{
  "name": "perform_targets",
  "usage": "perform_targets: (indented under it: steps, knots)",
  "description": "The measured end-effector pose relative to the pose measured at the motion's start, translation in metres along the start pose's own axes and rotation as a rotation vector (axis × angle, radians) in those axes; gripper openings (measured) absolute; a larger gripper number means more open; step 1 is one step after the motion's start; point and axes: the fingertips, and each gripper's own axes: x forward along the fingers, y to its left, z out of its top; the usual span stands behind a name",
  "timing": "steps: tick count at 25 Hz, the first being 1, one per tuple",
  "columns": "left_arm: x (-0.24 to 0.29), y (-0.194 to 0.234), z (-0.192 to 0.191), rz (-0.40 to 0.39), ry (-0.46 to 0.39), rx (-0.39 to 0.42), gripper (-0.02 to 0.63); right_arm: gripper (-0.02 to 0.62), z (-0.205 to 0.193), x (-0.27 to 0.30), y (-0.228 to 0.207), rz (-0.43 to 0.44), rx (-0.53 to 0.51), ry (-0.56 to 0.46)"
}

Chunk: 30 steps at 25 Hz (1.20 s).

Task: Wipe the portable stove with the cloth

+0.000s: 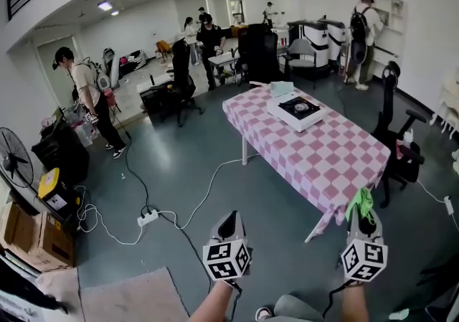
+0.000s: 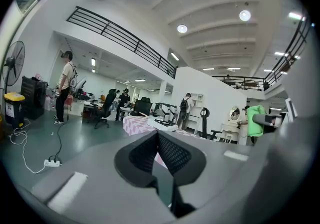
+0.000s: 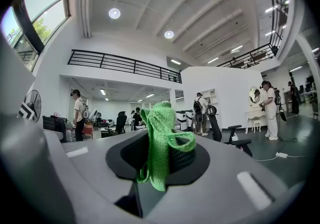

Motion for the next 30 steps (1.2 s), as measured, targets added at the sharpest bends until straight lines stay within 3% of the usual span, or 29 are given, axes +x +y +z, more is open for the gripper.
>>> perform_targets:
  steps: [10,23,30]
  knots:
    - [0.068,0.02,-0.001,0.023,0.013,-0.015,0.0,0.078,-0.011,0.076,-0.004,-0.002,0.01,0.011]
    - [0.213,0.028,0.038,0.078,-0.001,-0.023,0.0,0.078,0.008,0.243,-0.026,0.05,0.01,0.02]
    - [0.296,0.02,0.05,0.068,0.006,-0.013,0.0,0.078,0.007,0.319,-0.058,0.028,0.027,0.021]
